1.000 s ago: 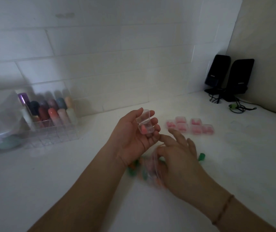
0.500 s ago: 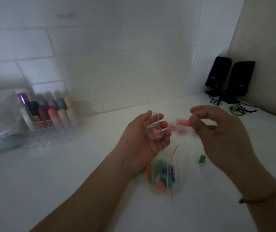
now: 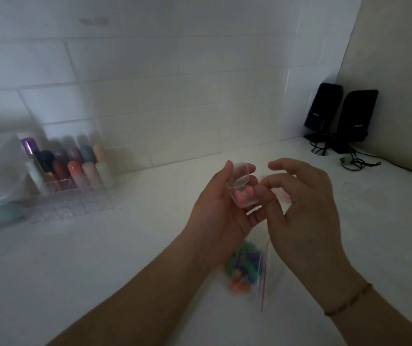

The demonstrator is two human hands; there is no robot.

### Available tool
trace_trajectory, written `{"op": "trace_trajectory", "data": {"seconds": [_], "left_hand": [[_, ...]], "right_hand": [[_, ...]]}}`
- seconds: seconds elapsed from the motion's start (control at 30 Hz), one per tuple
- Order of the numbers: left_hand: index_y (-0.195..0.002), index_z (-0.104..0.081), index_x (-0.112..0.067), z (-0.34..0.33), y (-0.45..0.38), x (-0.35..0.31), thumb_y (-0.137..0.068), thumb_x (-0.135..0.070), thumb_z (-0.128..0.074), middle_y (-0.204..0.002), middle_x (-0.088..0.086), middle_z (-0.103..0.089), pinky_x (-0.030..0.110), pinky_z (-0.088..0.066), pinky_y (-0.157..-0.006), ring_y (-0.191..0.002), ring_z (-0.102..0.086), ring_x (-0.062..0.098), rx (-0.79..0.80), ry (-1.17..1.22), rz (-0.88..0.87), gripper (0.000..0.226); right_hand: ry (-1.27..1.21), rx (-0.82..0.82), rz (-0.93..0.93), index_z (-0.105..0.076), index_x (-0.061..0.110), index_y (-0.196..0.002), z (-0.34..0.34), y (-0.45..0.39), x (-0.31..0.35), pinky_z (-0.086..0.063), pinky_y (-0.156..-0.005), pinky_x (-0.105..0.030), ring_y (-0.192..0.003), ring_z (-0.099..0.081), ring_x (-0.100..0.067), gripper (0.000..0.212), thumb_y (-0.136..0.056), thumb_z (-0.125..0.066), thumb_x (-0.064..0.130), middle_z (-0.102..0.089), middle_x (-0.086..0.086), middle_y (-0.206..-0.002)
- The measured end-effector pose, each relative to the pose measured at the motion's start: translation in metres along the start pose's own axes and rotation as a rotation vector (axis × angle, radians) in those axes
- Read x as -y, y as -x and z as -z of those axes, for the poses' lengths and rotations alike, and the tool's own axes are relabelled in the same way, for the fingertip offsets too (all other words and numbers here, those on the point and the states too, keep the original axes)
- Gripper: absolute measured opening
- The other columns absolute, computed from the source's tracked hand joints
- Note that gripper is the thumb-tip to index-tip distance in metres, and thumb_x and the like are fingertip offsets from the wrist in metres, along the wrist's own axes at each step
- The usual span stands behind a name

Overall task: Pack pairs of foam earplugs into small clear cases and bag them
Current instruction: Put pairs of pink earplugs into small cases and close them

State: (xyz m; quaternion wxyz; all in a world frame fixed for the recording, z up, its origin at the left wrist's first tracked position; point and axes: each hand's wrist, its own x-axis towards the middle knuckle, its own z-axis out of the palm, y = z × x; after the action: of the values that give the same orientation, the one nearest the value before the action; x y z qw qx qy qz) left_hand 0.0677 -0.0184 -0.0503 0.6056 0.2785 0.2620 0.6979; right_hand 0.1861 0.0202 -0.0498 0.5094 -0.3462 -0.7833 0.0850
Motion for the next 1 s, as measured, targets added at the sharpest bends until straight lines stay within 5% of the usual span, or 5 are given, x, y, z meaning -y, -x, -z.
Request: {"op": "trace_trajectory", "data": {"seconds": [0.2,0.43,0.7,0.83,1.0], "left_hand": [[-0.105,-0.058,-0.01,-0.004,0.003,-0.007,-0.086,-0.047,-0.05,-0.088,0.009,-0.05,0.032,-0.049,-0.07,-0.071,-0.059,0.021,0.008,0.043,0.035,0.043],[-0.118,-0.058,-0.005,0.0,0.004,-0.014,-0.079,-0.002,-0.05,-0.097,0.013,-0.056,0.033,-0.049,-0.066,-0.074,-0.057,0.024,0.029,-0.029,0.08,0.041],[-0.147,-0.024,-0.045,0.002,0.012,-0.016,-0.083,0.008,-0.065,-0.15,0.002,-0.036,0.041,-0.052,-0.095,-0.123,-0.057,0.025,0.128,-0.579,-0.138,0.093],[-0.148,-0.02,-0.045,0.001,0.014,-0.016,-0.09,0.0,-0.062,-0.152,-0.008,-0.033,0.035,-0.054,-0.093,-0.121,-0.059,0.021,0.161,-0.761,-0.211,0.085],[-0.118,-0.06,-0.021,-0.001,0.009,-0.004,-0.082,-0.009,-0.076,-0.118,-0.007,-0.061,0.024,-0.057,-0.079,-0.089,-0.07,0.01,-0.074,-1.152,-0.523,0.042]], "right_hand": [[0.02,0.073,0.031,-0.068,0.027,-0.082,0.0,0.0,0.003,-0.029,-0.088,-0.006,-0.115,-0.046,-0.011,0.018,-0.084,-0.059,0.042,-0.059,0.011,-0.117],[-0.224,0.011,-0.217,-0.065,0.028,-0.084,0.016,-0.013,0.001,-0.049,-0.076,-0.034,-0.086,-0.059,-0.007,0.006,-0.087,-0.063,0.033,-0.063,0.016,-0.091],[-0.128,0.349,-0.184,-0.069,0.034,-0.088,0.02,-0.015,-0.008,-0.038,-0.076,-0.014,-0.089,-0.058,0.004,0.012,-0.09,-0.057,0.037,-0.065,0.02,-0.095],[-0.124,0.374,-0.125,-0.073,0.038,-0.084,0.017,-0.016,-0.011,-0.042,-0.088,-0.026,-0.1,-0.055,0.004,0.019,-0.086,-0.057,0.048,-0.063,0.023,-0.099],[-0.154,0.301,-0.239,-0.073,0.033,-0.085,0.016,-0.018,-0.017,-0.046,-0.086,-0.033,-0.087,-0.058,0.002,0.014,-0.086,-0.062,0.042,-0.065,0.019,-0.094]]}}
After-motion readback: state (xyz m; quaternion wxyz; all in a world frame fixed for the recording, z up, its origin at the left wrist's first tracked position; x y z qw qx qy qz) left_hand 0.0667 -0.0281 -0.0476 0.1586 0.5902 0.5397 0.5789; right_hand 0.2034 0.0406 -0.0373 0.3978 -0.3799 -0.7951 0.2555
